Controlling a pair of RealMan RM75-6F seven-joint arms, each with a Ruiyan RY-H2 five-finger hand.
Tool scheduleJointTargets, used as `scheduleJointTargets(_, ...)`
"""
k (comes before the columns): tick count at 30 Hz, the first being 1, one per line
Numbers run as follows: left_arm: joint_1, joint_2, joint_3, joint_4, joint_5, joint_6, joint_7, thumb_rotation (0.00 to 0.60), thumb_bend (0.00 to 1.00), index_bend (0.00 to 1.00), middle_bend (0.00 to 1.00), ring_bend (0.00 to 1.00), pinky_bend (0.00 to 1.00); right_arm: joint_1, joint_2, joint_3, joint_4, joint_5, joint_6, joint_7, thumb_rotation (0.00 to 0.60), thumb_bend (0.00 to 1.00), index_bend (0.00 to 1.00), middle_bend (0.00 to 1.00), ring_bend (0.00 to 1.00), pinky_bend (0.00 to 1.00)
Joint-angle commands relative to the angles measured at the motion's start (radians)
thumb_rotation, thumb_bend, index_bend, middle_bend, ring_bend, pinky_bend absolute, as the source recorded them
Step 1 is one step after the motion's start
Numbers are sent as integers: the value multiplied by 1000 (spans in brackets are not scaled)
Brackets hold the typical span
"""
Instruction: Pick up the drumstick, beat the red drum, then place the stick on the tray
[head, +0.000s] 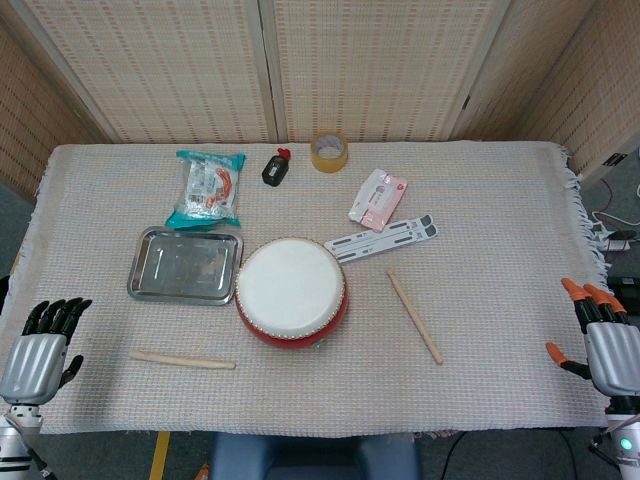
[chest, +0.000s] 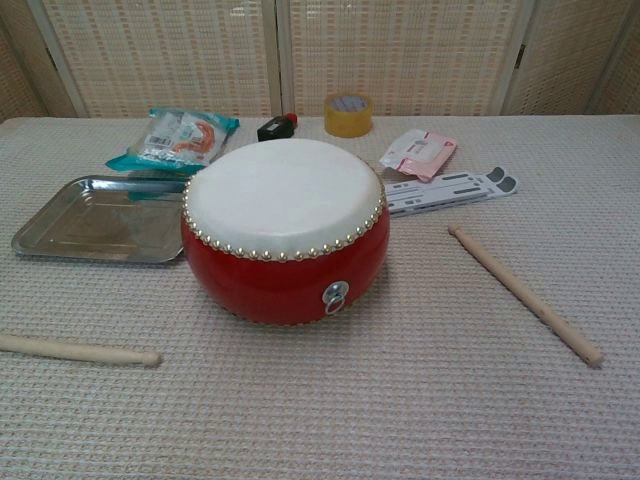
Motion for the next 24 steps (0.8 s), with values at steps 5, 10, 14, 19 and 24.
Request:
scheduleJointTargets(5, 4, -3, -5, -9, 0, 15, 20, 600, 231, 158, 134, 107, 93, 3, 2, -1, 3, -8, -3, 15, 600, 225, 33, 138, 22, 131)
scheduleJointTargets(10, 13, 7, -1, -18, 6, 29, 16, 600, 228, 168, 136, 110, 93, -2, 7, -6, 7, -21, 6, 24, 600, 224, 33, 138, 22, 131)
scheduleJointTargets(14, 13, 12, 2, -22, 18, 29, 1, 600, 260, 198, 141, 110, 93, -8, 14, -9, 9, -32, 20, 29, 600, 224, 33, 138, 22, 131)
scheduleJointTargets(19, -20, 23, 9, -17, 53, -16, -22, 600, 322, 262, 147, 111, 93, -11, 24, -9, 3, -43, 32, 26, 600, 224, 33, 138, 22, 131)
scheduleJointTargets(24, -66, 29, 17, -25, 85, -83, -47, 600, 359, 326, 174, 121, 93, -12, 35, -6, -5, -49, 40, 21, 600, 225, 33, 138, 22, 131)
